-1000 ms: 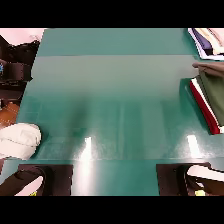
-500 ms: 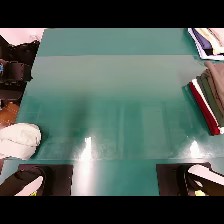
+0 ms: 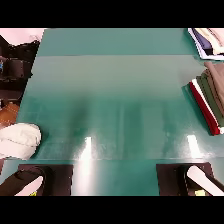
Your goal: Fold the shirts.
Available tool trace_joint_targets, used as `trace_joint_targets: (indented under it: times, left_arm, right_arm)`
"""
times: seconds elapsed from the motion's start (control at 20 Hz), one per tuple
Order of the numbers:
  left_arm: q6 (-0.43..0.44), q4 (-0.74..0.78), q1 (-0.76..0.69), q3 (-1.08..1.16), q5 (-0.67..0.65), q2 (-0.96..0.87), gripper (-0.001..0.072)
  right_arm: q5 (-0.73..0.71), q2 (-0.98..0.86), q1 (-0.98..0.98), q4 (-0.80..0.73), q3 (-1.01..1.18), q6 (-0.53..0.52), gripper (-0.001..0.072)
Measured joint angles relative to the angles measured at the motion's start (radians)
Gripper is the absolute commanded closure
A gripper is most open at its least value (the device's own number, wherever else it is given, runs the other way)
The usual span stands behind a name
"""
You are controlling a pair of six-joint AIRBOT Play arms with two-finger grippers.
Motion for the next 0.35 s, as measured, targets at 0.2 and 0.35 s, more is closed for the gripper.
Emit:
trace_joint_targets:
  times: [0.2, 0.35]
  left_arm:
    - [0.000, 0.000, 0.000, 0.000, 0.039, 0.000, 0.0676]
    - [0.000, 0.000, 0.000, 0.000, 0.061, 0.000, 0.0676]
  right_arm:
    - [-0.024, 0.049, 0.248, 0.007, 0.000, 0.000, 0.0691]
    - [-0.034, 0.061, 0.388, 0.008, 0.000, 0.000, 0.0691]
